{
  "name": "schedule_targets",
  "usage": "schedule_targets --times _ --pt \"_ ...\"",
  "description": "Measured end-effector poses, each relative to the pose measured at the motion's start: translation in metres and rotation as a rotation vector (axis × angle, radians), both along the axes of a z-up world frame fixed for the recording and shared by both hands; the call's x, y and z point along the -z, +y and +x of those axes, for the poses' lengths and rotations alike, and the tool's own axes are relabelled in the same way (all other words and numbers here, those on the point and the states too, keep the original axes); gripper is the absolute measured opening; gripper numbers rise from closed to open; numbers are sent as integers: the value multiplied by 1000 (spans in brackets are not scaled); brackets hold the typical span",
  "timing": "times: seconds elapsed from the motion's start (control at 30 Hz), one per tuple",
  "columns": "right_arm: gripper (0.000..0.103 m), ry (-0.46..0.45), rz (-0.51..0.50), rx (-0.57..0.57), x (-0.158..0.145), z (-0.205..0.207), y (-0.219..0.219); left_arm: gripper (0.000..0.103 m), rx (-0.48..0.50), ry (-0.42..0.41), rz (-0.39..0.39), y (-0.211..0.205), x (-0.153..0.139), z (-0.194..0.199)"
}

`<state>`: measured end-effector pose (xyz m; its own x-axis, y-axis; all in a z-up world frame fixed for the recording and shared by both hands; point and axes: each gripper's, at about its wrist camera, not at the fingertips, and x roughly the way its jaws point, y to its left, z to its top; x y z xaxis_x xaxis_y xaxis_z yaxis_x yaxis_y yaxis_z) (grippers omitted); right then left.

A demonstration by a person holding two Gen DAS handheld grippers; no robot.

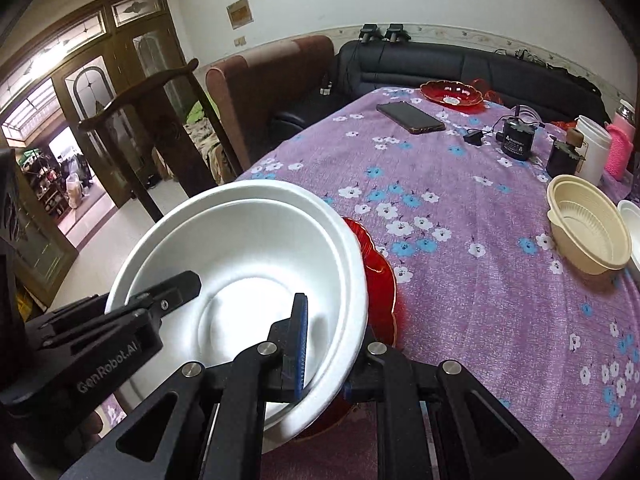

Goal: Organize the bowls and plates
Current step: 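Carry the white bowl and lower it onto the white plate stack, then open the right tool and lift it away from the stack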

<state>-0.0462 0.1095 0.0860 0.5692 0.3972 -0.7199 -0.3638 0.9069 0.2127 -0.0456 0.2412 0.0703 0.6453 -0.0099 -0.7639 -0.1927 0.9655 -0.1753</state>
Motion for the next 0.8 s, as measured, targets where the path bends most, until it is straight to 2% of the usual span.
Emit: schedule_targets --times 0.2,0.23,0.33,0.47,0.5,0.53,0.6,0.67,0.8 --pt "15 14 -22 3 8 6 7 22 -15 -10 7 4 0 -1" --pt "15 12 -27 4 10 6 8 25 -20 -13 1 6 -1 -2" --pt "15 7 -41 6 11 7 9 46 -44 -30 -2 11 -5 -5" --pt "17 -5 -62 9 12 6 12 52 -60 -63 -23 19 -14 -12" --pt "25 -2 -70 17 14 7 13 52 -63 -75 -27 21 -16 -15" --pt "39 -5 -75 24 14 7 13 53 -68 -93 -30 23 -20 -18" --pt "57 -36 -88 41 11 5 12 55 -74 -123 -35 27 -27 -23" --pt "60 -77 -99 68 3 0 8 59 -82 -151 -43 28 -33 -25" --pt "62 -105 -43 100 -10 -8 -9 63 -70 -179 -41 22 -46 -33"
